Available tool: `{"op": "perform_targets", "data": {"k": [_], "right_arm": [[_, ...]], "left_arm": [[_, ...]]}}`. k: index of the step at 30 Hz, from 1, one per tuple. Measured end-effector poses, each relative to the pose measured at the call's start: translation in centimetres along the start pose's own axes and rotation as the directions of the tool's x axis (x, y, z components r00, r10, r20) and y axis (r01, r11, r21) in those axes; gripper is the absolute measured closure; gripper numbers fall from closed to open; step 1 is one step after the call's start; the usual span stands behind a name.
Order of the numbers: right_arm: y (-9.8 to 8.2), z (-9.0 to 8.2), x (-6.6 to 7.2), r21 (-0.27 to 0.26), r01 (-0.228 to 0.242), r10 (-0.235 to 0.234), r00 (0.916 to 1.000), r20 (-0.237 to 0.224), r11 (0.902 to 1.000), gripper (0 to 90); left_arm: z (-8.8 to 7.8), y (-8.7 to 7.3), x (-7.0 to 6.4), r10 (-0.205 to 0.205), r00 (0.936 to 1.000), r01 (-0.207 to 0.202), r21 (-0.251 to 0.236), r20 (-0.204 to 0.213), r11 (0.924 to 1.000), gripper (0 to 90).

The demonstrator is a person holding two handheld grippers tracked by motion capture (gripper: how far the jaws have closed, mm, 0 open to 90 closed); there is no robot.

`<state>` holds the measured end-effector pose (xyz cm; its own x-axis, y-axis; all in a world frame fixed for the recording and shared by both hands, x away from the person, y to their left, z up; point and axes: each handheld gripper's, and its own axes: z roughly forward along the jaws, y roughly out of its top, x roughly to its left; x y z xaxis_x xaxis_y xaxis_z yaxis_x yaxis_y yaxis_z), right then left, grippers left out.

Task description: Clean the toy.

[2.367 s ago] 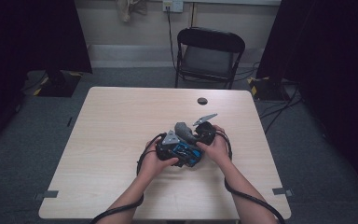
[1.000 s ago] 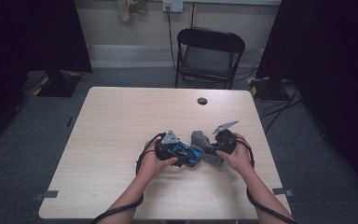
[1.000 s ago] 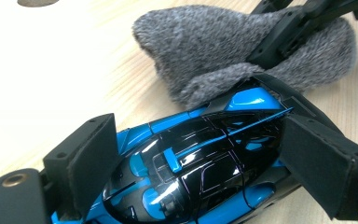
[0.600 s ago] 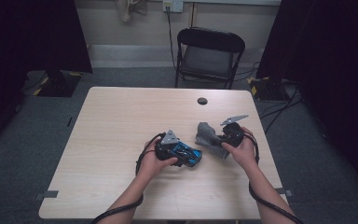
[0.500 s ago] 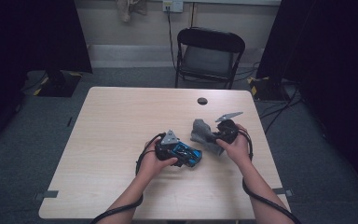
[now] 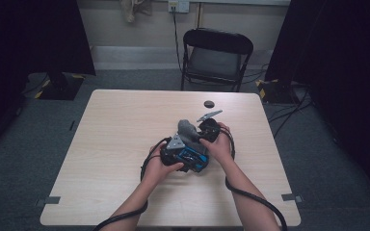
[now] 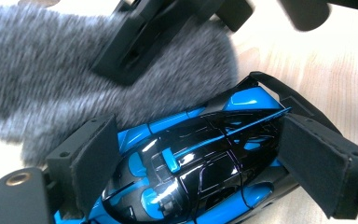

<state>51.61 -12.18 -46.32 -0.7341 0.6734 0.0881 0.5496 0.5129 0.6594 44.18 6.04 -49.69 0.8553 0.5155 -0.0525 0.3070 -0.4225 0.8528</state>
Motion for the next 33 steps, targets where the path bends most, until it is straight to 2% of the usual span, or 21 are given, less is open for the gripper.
{"op": "perform_targets", "data": {"k": [2, 6, 14, 25, 33], "right_arm": [[0.1, 0.7, 0.2, 0.012, 0.003, -0.003, 0.9999, -0.012, 0.9999, 72.7], [-0.1, 1.2, 0.6, 0.015, 0.04, -0.039, 0.9986, -0.037, 0.9991, 72.7], [-1.1, 0.3, 0.6, 0.008, 0.069, -0.068, 0.9951, -0.072, 0.9976, 73.0], [-2.8, -1.6, 0.2, 0.012, 0.069, -0.068, 0.9954, -0.068, 0.9976, 72.9], [-4.4, -2.9, -0.2, -0.007, 0.047, -0.047, 0.9969, -0.063, 0.9989, 72.8]], "left_arm": [[0.0, 0.0, 0.0, 0.001, 1.0, -0.001, 0.004, 0.0, 1.0, 12.6], [0.0, 0.0, 0.1, -0.008, 1.0, 0.008, 0.004, 0.002, 1.0, 12.6], [0.0, 0.0, 0.1, -0.01, 0.9999, 0.01, 0.003, 0.005, 1.0, 12.8], [-0.1, 0.0, 0.1, -0.009, 0.9999, 0.009, 0.0, 0.009, 1.0, 13.3], [-0.1, 0.0, 0.1, -0.009, 0.9999, 0.009, -0.004, 0.013, 1.0, 14.0]]}}
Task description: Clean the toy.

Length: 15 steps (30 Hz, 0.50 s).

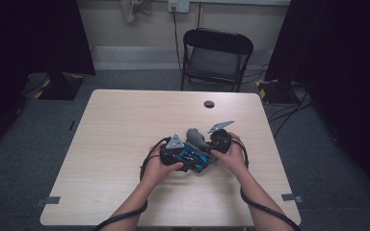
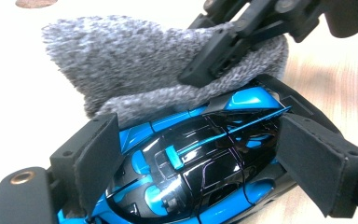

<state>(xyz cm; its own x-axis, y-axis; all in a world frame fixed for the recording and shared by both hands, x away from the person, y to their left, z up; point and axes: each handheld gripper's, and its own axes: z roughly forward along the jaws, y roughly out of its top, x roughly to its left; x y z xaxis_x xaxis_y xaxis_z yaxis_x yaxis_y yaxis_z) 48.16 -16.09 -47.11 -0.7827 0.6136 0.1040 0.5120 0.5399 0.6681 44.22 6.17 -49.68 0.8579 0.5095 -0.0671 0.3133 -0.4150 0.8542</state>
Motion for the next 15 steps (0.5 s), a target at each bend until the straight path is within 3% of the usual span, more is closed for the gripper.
{"op": "perform_targets", "data": {"k": [15], "right_arm": [[-2.6, -2.5, -0.5, 0.04, -0.008, 0.007, 0.9998, 0.02, 0.9992, 72.4]], "left_arm": [[0.0, 0.0, 0.0, 0.0, 1.0, 0.0, 0.002, -0.003, 1.0, 14.2]]}}
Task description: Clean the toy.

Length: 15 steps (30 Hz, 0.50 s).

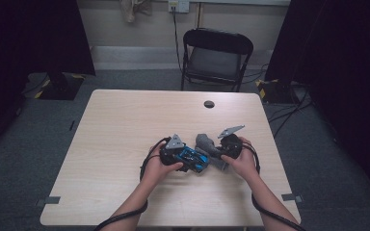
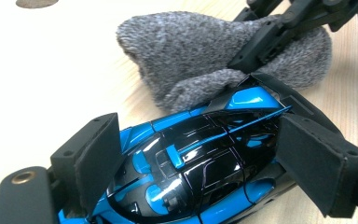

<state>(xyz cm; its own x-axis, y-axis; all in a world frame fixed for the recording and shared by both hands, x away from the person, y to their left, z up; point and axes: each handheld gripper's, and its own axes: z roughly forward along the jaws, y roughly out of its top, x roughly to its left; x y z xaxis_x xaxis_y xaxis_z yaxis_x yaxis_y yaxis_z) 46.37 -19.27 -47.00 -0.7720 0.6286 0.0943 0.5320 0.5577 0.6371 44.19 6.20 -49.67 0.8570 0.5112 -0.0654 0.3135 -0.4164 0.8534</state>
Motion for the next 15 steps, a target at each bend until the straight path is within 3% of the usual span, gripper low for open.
{"op": "perform_targets", "data": {"k": [8, 12, 15], "right_arm": [[-0.2, -0.7, -0.5, 0.013, -0.011, 0.011, 0.9997, 0.024, 0.9998, 72.4], [0.1, -1.1, -0.7, 0.004, -0.014, 0.014, 0.9996, 0.026, 0.9999, 72.5], [0.7, -1.7, -0.8, -0.01, -0.016, 0.016, 0.9994, 0.031, 0.9998, 72.4]], "left_arm": [[-0.1, 0.2, -0.2, 0.009, 0.9999, -0.008, 0.013, -0.01, 0.9999, 15.2], [-0.2, 0.6, -0.2, 0.015, 0.9999, -0.014, 0.031, -0.002, 0.9994, 16.8], [-0.6, 1.0, -0.3, 0.019, 0.9998, -0.019, 0.018, 0.002, 0.9997, 17.9]]}}
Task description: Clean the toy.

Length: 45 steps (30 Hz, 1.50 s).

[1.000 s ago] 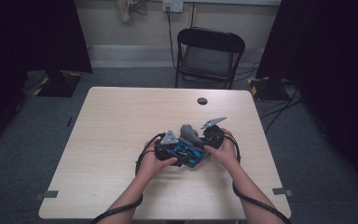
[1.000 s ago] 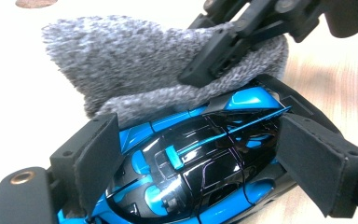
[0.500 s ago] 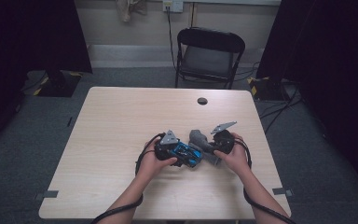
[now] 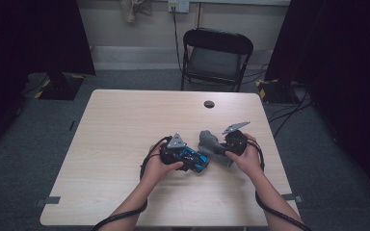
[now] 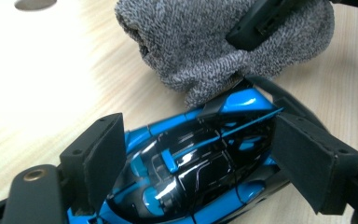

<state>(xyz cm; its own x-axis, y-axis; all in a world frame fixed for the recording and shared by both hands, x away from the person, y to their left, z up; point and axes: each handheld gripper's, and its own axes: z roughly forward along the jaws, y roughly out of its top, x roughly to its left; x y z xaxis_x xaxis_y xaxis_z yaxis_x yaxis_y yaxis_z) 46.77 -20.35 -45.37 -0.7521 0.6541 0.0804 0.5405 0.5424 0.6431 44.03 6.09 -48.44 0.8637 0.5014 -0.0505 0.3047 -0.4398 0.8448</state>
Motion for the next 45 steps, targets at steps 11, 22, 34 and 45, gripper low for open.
{"op": "perform_targets", "data": {"k": [11, 22, 34, 45], "right_arm": [[2.5, -1.2, 0.8, -0.036, 0.027, -0.027, 0.9996, -0.005, 0.999, 72.2], [5.3, -0.9, 3.7, -0.071, 0.081, -0.085, 0.9945, -0.061, 0.9942, 72.0], [7.5, 1.2, 7.5, -0.076, 0.17, -0.181, 0.9711, -0.156, 0.9824, 71.9], [8.8, 2.4, 9.8, -0.077, 0.239, -0.25, 0.9449, -0.212, 0.968, 72.0]], "left_arm": [[-3.4, -0.2, 0.8, -0.02, 0.9997, 0.019, -0.014, -0.013, 0.9997, 17.4], [-7.7, -3.5, 1.9, -0.06, 0.9976, 0.061, 0.024, -0.035, 0.9979, 17.0], [-12.2, -1.9, 3.4, -0.056, 0.9945, 0.053, -0.039, -0.089, 0.9979, 16.0], [-12.6, 0.8, 3.7, -0.018, 0.9971, 0.013, -0.075, -0.074, 0.9971, 15.7]]}}
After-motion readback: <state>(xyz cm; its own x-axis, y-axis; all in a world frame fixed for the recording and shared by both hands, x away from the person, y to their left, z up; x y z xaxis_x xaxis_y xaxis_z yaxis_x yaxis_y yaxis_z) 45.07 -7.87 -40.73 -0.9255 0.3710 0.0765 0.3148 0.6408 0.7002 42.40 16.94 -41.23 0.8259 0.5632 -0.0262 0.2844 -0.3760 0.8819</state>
